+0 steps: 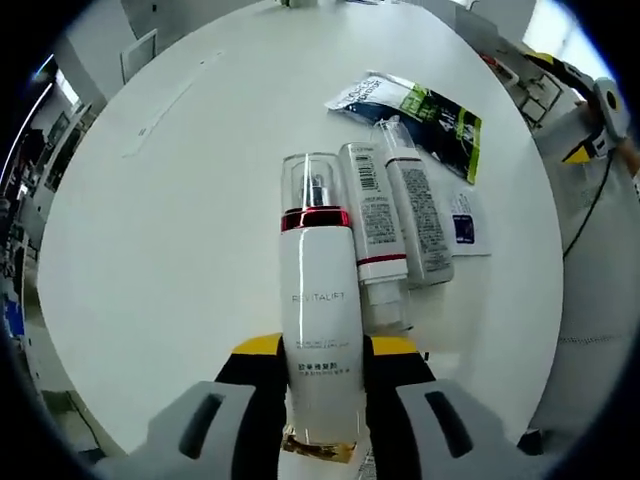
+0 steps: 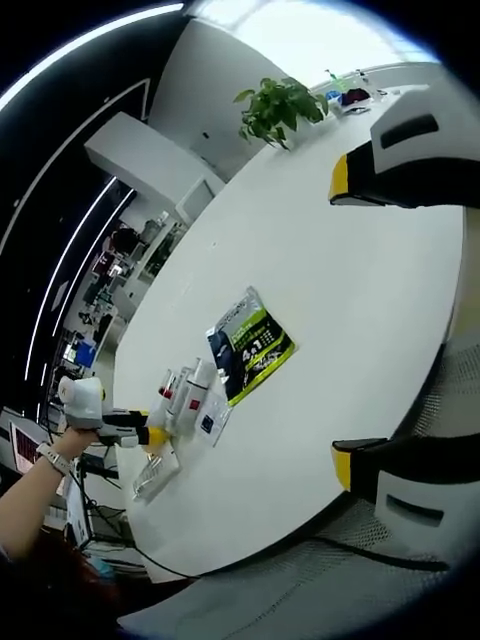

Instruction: Arrange the skincare products in the storage area until every visible bottle or jar stands upright without overlapping.

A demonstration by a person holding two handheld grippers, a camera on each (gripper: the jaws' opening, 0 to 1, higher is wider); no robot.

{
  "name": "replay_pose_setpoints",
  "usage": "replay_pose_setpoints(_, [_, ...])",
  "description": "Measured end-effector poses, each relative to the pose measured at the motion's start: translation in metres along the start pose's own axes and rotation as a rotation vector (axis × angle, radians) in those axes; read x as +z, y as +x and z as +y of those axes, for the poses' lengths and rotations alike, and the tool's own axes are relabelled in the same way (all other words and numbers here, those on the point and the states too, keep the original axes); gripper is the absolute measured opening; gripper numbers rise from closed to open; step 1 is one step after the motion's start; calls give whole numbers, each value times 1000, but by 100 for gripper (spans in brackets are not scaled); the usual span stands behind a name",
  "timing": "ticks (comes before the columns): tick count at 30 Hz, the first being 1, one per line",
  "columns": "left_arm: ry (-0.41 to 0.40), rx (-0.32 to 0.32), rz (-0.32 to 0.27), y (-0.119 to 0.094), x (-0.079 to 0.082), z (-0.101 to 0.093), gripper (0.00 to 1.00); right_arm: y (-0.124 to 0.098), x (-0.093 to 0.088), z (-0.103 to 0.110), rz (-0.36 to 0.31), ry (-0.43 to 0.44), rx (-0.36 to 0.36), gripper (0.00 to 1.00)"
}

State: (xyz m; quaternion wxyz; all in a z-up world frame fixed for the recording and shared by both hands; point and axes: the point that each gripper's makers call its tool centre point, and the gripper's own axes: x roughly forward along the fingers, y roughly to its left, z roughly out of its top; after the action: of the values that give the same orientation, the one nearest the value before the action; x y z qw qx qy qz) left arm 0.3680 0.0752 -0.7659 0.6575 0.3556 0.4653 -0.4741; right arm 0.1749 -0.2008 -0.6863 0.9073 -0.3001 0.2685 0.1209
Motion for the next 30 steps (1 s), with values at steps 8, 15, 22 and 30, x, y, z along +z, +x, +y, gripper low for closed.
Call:
replay_pose_setpoints(8, [-80, 64, -61, 0, -1, 9, 23, 0, 0, -2, 0, -3, -11, 96])
replay_pose_setpoints(15, [-139, 115, -118, -3, 0, 17, 23, 0, -3, 1, 13, -10, 9, 97])
replay_pose_setpoints(22, [-158, 151, -135, -8, -4, 12, 23, 0, -2, 5, 24, -41, 35, 99])
replay_pose_setpoints(30, [-189, 179, -182, -18, -1, 13, 22, -1, 4, 0, 15, -55, 44, 99])
